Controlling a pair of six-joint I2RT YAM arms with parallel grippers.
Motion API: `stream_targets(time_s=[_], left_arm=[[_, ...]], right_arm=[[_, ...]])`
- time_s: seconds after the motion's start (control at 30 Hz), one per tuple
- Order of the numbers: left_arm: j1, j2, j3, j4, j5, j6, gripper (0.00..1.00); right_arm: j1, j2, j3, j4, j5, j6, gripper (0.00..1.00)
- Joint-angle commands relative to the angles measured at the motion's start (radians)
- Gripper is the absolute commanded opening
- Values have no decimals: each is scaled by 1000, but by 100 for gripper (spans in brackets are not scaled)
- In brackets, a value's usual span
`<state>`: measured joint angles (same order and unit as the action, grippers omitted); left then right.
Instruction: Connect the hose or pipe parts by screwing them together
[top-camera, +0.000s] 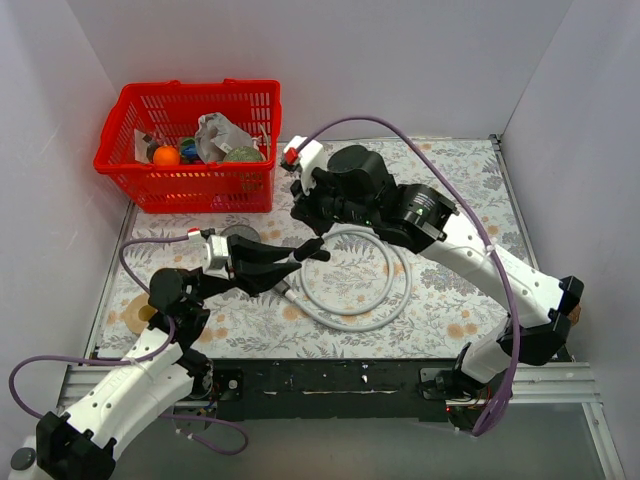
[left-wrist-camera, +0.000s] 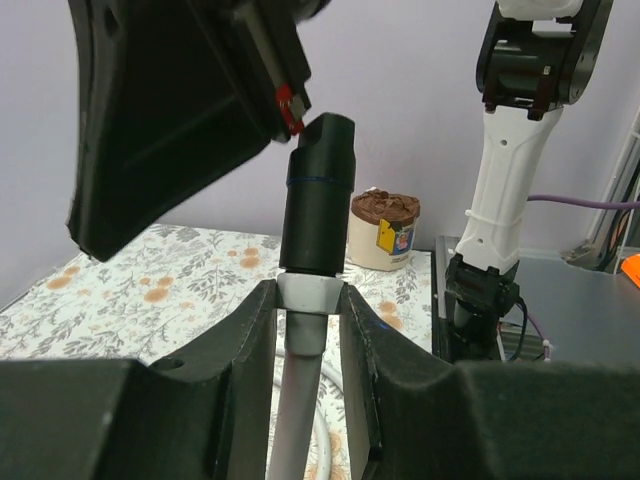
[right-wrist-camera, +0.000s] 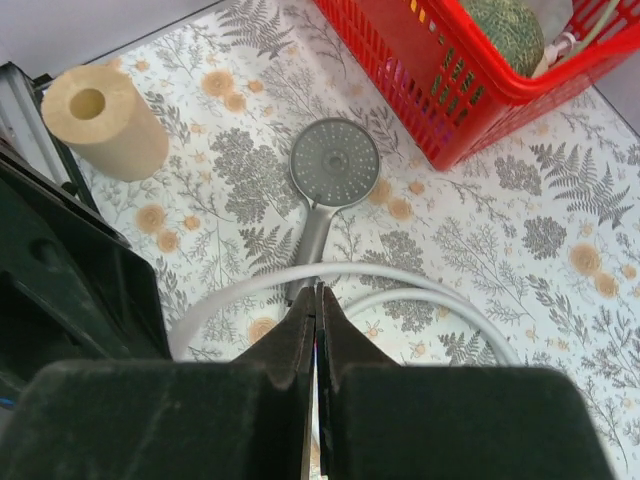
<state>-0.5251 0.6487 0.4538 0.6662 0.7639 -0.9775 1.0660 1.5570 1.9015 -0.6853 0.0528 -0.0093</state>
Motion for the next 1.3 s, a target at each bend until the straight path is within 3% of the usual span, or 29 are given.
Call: stream_targets(time_s=[0.0,0.33,0.73,1.27], left_arm=[[7,-27,59,88,-115,-16,0],[19,-12,52,104,-232,-9,0],[23,9,65,101,-310,29,0],[23,23,57,85,-226,45,0]], right_arm=[[-17,-112,-113,90,-19,26,1],[-17,-232,-288,156,-44,92,1],[-17,-285,-346,196,-177,149,1],[22,-215,-265,309,-281,154,1]])
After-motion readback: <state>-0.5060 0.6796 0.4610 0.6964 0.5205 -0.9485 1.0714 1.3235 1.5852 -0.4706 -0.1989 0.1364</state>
